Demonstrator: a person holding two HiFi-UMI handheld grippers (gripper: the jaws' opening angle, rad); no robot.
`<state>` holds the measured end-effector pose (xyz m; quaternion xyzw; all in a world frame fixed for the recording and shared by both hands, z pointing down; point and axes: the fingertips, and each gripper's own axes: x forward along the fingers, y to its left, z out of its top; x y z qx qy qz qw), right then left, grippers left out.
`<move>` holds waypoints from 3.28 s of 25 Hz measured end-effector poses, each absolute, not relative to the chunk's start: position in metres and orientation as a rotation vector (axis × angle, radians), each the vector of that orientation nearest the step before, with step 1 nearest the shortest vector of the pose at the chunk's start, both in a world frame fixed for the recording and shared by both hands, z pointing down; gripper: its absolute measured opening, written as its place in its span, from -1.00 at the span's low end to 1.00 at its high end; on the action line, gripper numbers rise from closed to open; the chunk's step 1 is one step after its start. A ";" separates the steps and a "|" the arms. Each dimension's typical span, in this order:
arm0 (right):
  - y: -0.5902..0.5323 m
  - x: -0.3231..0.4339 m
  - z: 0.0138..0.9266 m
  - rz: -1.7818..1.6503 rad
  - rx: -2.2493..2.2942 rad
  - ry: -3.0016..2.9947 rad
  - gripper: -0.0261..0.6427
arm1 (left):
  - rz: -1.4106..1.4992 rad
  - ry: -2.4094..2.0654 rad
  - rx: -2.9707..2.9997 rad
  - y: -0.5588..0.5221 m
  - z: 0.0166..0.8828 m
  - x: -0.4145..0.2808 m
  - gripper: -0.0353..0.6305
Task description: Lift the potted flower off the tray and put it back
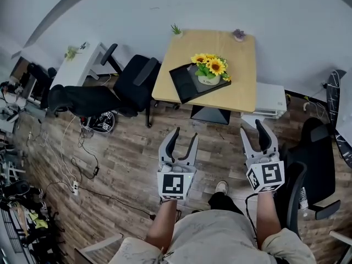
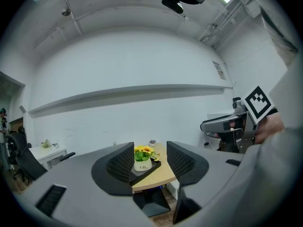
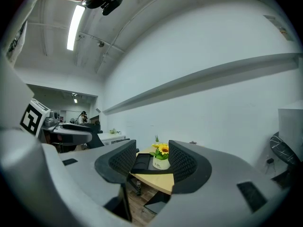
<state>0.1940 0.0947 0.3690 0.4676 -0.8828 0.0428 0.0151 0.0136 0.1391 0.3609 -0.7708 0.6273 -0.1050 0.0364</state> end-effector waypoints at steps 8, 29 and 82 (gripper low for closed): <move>0.081 0.205 0.365 0.112 1.435 -2.779 -0.28 | -0.313 1.955 -2.335 0.126 0.356 0.026 -0.27; 0.053 0.196 0.366 0.071 1.490 -2.727 -0.28 | -0.266 1.851 -2.391 0.076 0.356 0.017 -0.27; -0.152 0.029 0.343 -0.087 1.641 -2.552 -0.28 | -0.176 1.578 -2.606 -0.148 0.364 -0.129 -0.27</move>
